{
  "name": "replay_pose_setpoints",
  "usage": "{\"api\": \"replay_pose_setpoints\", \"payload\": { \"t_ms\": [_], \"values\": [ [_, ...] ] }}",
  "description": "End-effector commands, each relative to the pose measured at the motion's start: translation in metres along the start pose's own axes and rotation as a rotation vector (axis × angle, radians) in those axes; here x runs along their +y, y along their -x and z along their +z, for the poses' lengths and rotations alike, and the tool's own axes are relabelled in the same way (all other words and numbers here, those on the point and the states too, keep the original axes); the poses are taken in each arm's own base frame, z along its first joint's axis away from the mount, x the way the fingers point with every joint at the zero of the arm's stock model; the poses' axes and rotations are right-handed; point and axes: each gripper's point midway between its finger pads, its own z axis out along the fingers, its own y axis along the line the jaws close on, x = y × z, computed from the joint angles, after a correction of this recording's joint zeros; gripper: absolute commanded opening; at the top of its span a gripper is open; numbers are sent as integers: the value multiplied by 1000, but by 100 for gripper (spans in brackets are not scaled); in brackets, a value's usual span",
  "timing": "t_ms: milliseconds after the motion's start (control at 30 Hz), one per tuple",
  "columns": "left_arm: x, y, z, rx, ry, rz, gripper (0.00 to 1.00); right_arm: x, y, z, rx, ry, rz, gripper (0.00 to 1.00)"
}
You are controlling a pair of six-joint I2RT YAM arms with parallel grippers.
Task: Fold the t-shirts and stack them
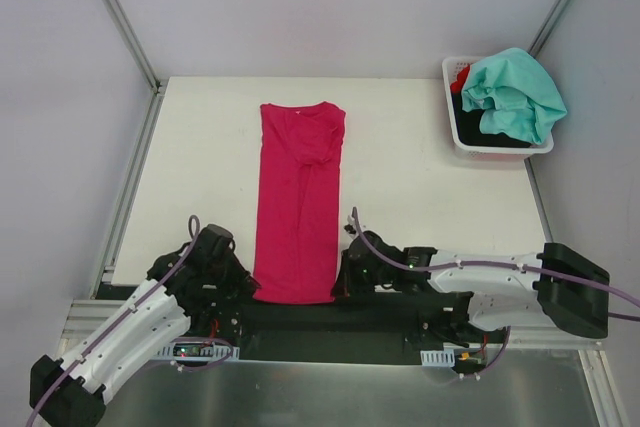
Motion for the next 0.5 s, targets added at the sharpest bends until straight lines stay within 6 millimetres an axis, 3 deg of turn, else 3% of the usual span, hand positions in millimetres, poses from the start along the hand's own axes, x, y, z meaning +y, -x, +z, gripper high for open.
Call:
{"api": "replay_pose_setpoints", "payload": {
  "t_ms": [0,233,467],
  "values": [
    [-5,0,-11,-34,16,-23,0,17,7,-12,-45,31,12,0],
    [-24,14,-27,-105,29,29,0,25,28,-34,-124,-7,-48,0],
    [-39,23,-35,-143,24,56,0,17,48,-56,-180,-64,-80,1]
  ]
}}
